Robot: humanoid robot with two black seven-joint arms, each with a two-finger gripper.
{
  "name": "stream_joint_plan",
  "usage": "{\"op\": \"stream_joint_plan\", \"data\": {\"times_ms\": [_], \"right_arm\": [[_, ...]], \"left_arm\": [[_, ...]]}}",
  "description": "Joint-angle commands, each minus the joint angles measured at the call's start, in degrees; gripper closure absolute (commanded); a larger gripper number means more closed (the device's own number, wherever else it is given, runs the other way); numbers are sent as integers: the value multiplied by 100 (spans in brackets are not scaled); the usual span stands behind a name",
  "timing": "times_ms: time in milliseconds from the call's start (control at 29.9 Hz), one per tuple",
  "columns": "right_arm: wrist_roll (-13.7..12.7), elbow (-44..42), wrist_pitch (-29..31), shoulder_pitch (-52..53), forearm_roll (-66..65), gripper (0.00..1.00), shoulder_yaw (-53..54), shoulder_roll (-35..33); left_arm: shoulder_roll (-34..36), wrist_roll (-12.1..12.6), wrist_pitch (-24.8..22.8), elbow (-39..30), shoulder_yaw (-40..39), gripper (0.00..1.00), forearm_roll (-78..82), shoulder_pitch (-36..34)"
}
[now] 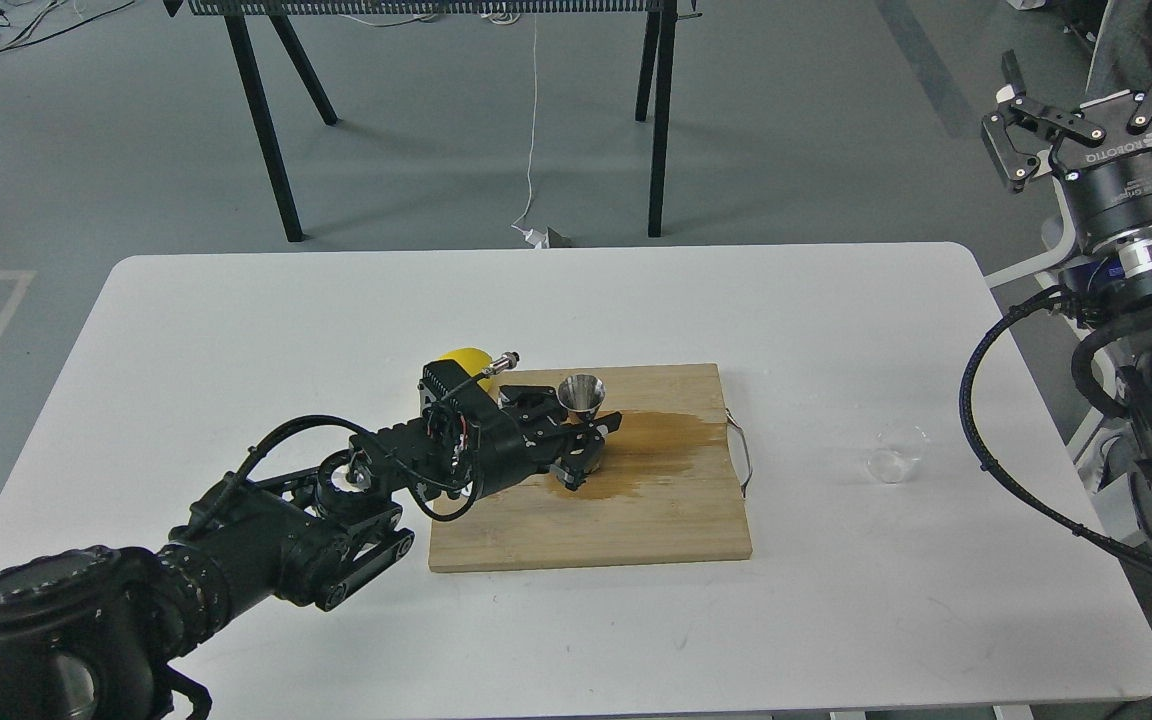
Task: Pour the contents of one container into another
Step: 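Lower the jigger upright onto the board beside the stain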
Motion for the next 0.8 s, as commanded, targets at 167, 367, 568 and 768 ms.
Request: {"op": "stream_joint_plan", "data": {"times_ms": [167, 367, 568, 768], "right_arm": [[0, 18, 0, -10, 0, 1, 8, 0], [0, 27, 8, -28, 0, 1, 8, -9], [9, 27, 17, -54, 0, 1, 8, -9], [0, 44, 17, -63, 0, 1, 8, -9]], "left_arm": [[0, 0, 86, -61, -16, 28, -7, 44], [0, 0, 226, -87, -16, 20, -77, 123], [0, 0, 279, -87, -33, 20, -77, 185], [0, 0, 288, -96, -60, 20, -86, 220]]}}
